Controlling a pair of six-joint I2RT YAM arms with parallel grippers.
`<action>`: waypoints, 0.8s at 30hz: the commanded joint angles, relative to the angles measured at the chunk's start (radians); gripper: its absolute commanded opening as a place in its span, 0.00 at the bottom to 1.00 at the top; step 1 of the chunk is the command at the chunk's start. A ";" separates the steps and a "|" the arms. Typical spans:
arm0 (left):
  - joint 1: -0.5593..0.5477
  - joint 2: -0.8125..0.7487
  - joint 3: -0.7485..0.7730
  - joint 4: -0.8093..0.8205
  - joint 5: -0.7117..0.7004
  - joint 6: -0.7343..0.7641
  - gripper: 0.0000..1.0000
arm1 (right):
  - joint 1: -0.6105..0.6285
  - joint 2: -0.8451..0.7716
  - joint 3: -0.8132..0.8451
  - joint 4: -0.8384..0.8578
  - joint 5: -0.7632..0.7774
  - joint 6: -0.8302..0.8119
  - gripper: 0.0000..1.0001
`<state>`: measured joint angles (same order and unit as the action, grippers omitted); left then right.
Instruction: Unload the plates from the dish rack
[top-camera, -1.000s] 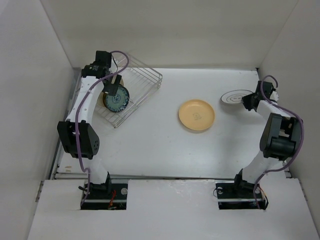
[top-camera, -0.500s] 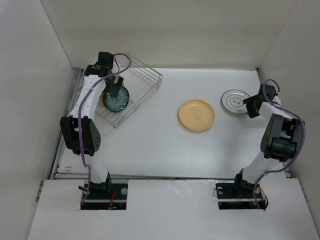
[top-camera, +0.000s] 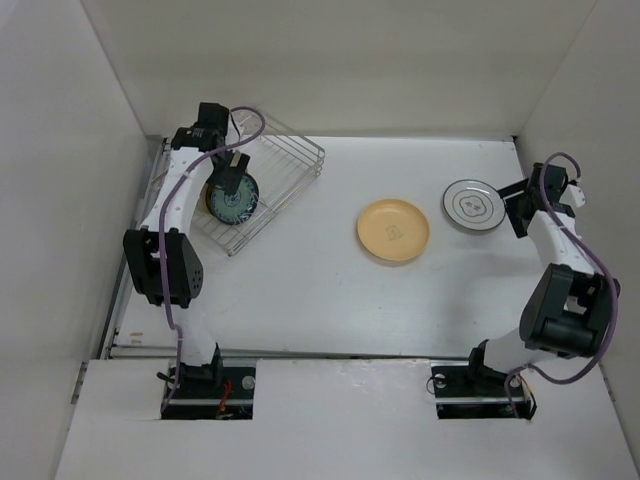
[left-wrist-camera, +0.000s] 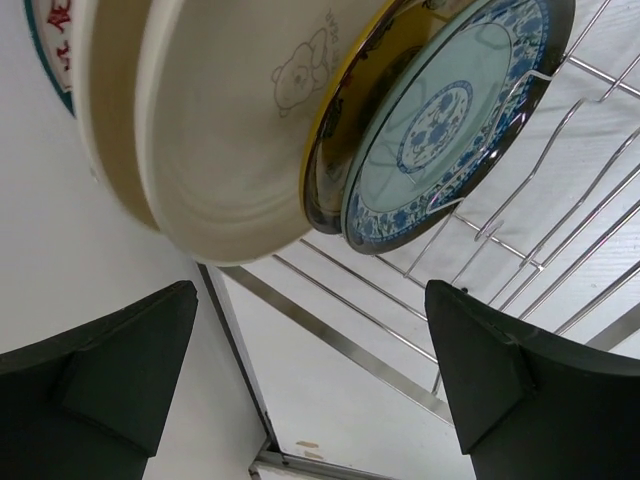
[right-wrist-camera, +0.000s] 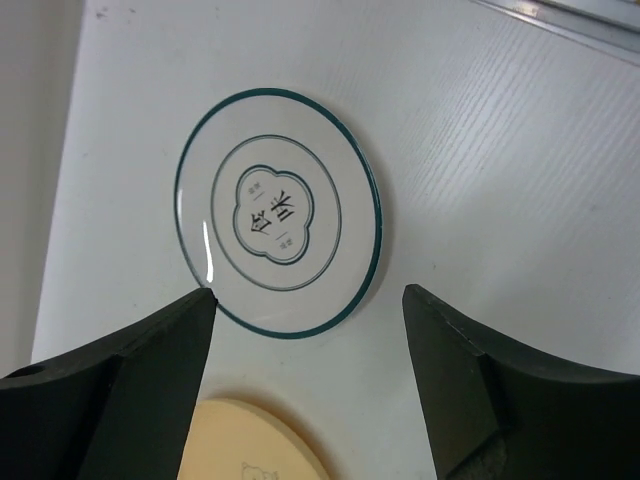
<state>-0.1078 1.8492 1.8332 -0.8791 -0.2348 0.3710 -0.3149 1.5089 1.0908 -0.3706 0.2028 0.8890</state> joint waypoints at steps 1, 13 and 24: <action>-0.001 0.024 0.026 -0.003 0.012 0.035 0.94 | -0.006 -0.102 -0.022 0.002 0.014 -0.041 0.82; -0.001 0.045 0.072 -0.017 0.134 -0.020 0.43 | 0.025 -0.271 -0.040 -0.016 -0.008 -0.104 0.82; -0.001 0.093 0.084 0.012 0.095 -0.010 0.35 | 0.025 -0.366 -0.068 -0.007 -0.019 -0.150 0.82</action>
<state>-0.1078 1.9350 1.8713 -0.8829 -0.1211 0.3584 -0.2974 1.1740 1.0279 -0.3927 0.1875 0.7753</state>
